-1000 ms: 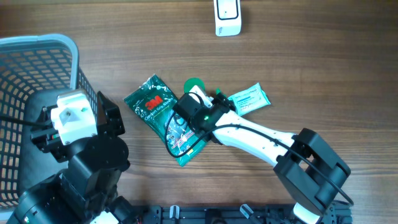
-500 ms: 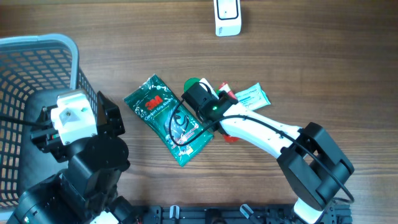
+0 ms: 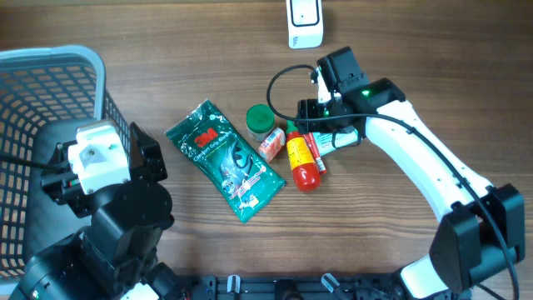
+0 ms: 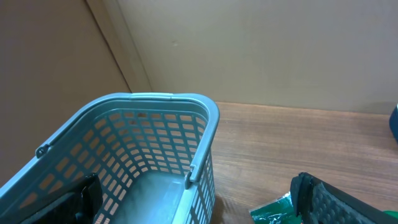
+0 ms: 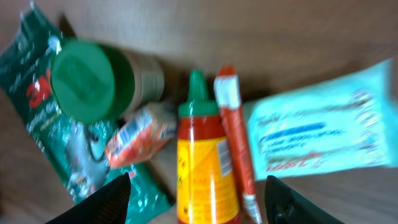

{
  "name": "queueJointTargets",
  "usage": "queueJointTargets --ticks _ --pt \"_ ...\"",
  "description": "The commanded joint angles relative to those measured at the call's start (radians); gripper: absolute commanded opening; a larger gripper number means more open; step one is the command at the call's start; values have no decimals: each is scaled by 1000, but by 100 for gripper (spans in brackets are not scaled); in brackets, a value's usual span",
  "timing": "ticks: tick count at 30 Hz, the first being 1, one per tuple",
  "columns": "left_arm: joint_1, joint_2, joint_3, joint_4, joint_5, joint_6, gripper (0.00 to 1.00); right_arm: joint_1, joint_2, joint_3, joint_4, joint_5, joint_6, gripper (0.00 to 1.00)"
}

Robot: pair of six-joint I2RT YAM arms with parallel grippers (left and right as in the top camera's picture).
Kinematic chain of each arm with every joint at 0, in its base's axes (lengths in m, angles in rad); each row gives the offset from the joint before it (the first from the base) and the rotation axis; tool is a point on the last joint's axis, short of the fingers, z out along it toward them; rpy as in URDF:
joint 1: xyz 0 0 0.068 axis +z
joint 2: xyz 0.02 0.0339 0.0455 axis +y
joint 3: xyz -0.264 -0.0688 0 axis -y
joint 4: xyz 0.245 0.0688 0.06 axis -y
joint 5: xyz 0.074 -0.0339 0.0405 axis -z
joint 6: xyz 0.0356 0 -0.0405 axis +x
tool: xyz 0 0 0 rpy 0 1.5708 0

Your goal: Scan the item barcode

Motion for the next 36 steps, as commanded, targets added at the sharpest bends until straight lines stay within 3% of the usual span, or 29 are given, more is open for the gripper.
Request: queueJointTargets --ticks 1,6,11,14,19,23,24,27,36 --pt "-3 2 1 3 1 9 100 3 39 -14 15 -110 7 70" --pt "-3 2 1 3 1 9 100 -15 188 -14 157 -91 -20 72" --pt "-3 2 1 3 1 9 100 -105 211 -14 218 -97 -68 73" --pt "-3 2 1 3 1 9 100 -143 226 -14 235 -250 -246 72" --pt "-3 2 1 3 1 9 100 -143 288 -14 219 -307 -404 68" --pt "-3 2 1 3 1 9 100 -143 369 -14 206 -312 -428 57" --pt "-3 2 1 3 1 9 100 -143 375 -14 201 -312 -428 49" --pt "-3 2 1 3 1 9 100 -143 375 -14 197 -320 -401 4" --pt "-3 2 1 3 1 9 100 -143 355 -14 144 -307 -360 4"
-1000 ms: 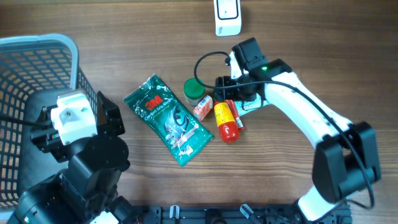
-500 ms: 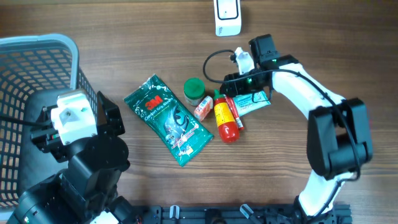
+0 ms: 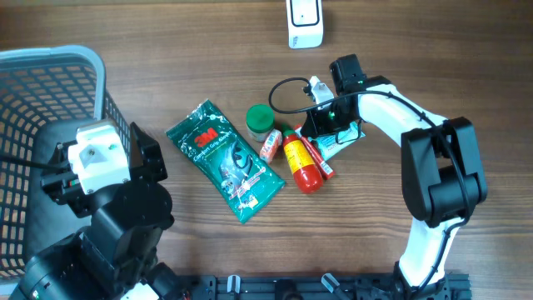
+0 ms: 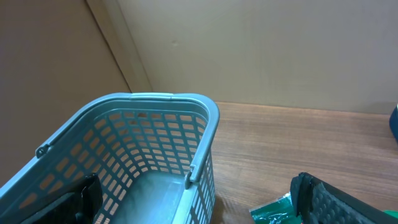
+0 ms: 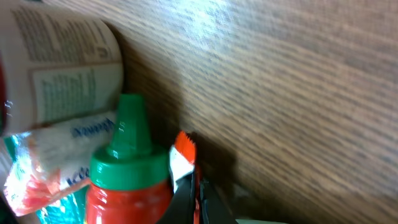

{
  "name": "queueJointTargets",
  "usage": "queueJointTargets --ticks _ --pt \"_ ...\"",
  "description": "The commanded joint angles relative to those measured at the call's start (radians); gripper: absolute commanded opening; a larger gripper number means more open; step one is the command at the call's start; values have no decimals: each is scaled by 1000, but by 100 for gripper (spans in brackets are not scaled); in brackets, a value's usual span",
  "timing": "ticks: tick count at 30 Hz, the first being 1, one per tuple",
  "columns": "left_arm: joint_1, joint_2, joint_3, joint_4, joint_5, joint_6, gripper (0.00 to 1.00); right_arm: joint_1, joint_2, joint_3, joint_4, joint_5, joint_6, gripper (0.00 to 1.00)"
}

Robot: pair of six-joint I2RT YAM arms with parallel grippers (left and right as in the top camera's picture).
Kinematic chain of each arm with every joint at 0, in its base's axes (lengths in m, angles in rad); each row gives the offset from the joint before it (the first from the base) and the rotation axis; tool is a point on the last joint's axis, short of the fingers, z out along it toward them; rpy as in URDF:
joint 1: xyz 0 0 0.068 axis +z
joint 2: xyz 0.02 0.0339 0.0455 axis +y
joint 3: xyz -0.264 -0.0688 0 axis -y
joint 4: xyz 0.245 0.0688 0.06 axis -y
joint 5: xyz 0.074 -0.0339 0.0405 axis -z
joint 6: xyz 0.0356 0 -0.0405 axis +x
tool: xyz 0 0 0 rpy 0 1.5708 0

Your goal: Scan the item barcode

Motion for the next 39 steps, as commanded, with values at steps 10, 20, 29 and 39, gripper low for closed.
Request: queueJointTargets --ticks 10,20,29,39 --pt "-3 2 1 3 2 8 100 3 -421 24 -127 288 292 4" --pt "-3 2 1 3 2 8 100 185 -398 -270 -38 351 432 43" --pt "-3 2 1 3 2 8 100 349 -257 -286 94 195 398 40" --pt "-3 2 1 3 2 8 100 208 -257 -267 78 309 362 43"
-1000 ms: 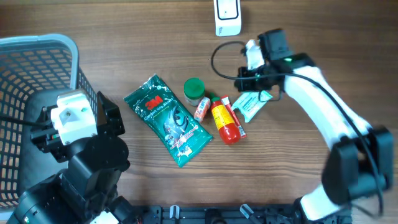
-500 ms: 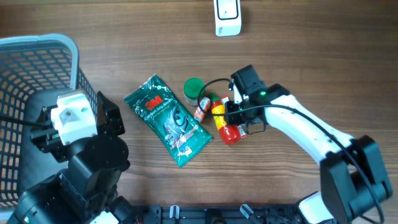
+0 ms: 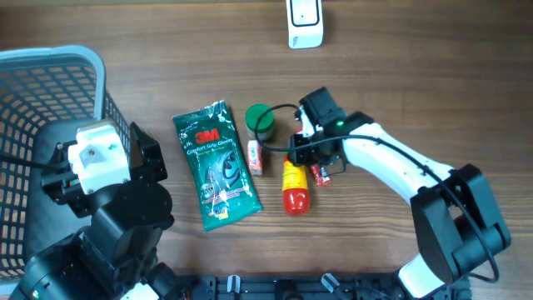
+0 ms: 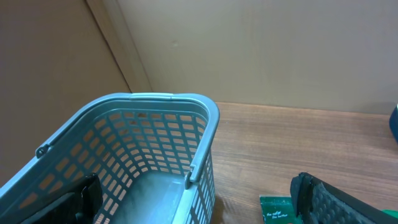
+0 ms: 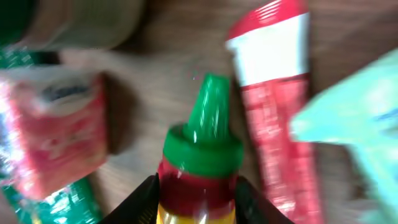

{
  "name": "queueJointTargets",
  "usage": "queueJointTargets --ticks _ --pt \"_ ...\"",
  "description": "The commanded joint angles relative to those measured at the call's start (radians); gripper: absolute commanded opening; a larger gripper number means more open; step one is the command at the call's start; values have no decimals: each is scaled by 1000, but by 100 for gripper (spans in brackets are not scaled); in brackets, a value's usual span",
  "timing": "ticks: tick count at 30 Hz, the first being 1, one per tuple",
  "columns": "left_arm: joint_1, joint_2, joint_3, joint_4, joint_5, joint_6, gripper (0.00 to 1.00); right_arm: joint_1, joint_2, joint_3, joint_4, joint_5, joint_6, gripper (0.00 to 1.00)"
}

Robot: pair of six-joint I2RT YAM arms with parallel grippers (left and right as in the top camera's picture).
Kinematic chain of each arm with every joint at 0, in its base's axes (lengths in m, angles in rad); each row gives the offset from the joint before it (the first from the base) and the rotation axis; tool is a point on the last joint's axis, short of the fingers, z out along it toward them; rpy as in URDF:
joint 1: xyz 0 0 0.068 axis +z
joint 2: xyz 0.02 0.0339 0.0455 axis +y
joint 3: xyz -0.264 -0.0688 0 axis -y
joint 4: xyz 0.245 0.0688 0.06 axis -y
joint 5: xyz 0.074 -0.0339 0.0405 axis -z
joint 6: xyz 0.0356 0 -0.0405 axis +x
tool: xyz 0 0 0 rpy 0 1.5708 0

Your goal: Scan the item barcode

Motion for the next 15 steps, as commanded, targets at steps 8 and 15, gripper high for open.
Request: queueJointTargets --ticks 8,15 --pt "-3 2 1 3 2 8 100 -11 43 16 72 -85 -144 49" --pt "-3 2 1 3 2 8 100 -11 -10 111 -72 97 -55 49"
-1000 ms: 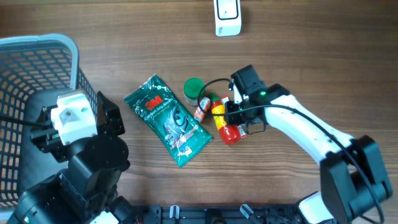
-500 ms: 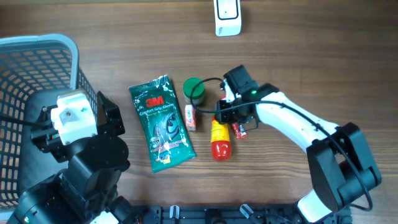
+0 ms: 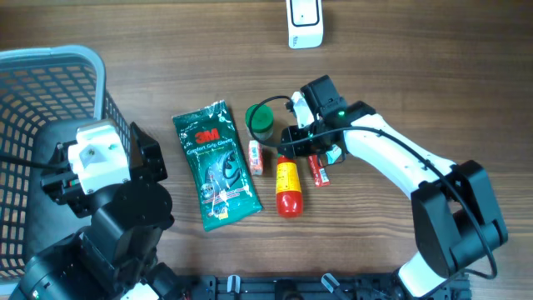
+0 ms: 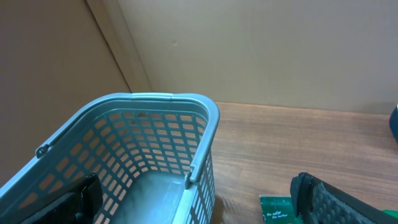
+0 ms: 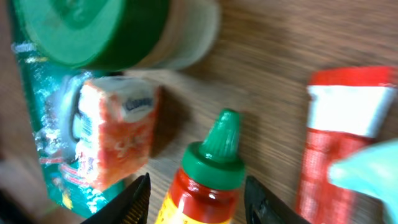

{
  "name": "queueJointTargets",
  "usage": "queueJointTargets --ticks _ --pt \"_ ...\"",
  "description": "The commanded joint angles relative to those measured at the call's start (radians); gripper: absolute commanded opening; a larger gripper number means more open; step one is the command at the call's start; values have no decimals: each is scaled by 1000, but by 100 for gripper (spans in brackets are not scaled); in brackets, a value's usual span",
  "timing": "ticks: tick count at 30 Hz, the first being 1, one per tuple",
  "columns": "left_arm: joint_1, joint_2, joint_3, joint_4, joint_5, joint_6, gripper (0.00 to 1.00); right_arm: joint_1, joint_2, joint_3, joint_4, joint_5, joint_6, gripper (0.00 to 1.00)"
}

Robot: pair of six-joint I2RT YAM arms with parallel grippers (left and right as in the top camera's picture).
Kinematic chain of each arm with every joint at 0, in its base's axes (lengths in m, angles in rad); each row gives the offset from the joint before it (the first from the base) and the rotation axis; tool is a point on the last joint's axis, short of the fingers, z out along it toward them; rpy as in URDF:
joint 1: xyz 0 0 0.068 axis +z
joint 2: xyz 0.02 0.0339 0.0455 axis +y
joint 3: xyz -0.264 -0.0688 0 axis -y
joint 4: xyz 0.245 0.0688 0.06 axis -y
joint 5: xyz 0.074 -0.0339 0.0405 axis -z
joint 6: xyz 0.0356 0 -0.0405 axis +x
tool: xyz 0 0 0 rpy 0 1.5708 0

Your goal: Scan the item barcode

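A red sauce bottle (image 3: 287,185) with a green cap lies on the table, cap pointing away from the front edge. My right gripper (image 3: 298,147) hovers open over its neck. In the right wrist view the fingers (image 5: 135,196) stand on either side of the bottle (image 5: 208,180) with gaps, not touching it. The white scanner (image 3: 304,23) sits at the far edge. My left gripper (image 4: 199,208) hangs open over the basket (image 4: 155,143), holding nothing.
Around the bottle lie a green-lidded jar (image 3: 261,118), a small orange tissue pack (image 3: 256,157), a green 3M pack (image 3: 216,162), a red tube (image 3: 317,169) and a pale teal pack (image 5: 373,168). The grey basket (image 3: 50,54) fills the left side.
The right gripper's fingers stand wider apart around the bottle neck than before. The wrist sits slightly farther back. The bottle's base has swung a little to the left. Left arm unchanged.
First my right gripper was open above the huddled items, the green pack lying slanted. Then it was low on the table by the bottle's cap. Later the green pack lay straighter and farther left, with the bottle apart from the tube. Now the fingers straddle the bottle neck.
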Motion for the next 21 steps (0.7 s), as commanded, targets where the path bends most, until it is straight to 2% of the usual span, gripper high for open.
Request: queueJointTargets --ticks 1,4,6,14,17,21 --pt "-3 2 1 3 2 9 100 0 -28 23 -71 216 54 49" --pt "-3 2 1 3 2 9 100 0 -21 14 -71 260 -18 51" --pt "-3 2 1 3 2 9 100 -1 -4 14 -58 305 -2 51" --pt "-3 2 1 3 2 9 100 -1 145 14 -25 255 40 49" --pt "-3 2 1 3 2 9 100 -2 153 14 -22 283 92 52" --pt "-3 2 1 3 2 9 100 -8 172 14 -20 226 79 52"
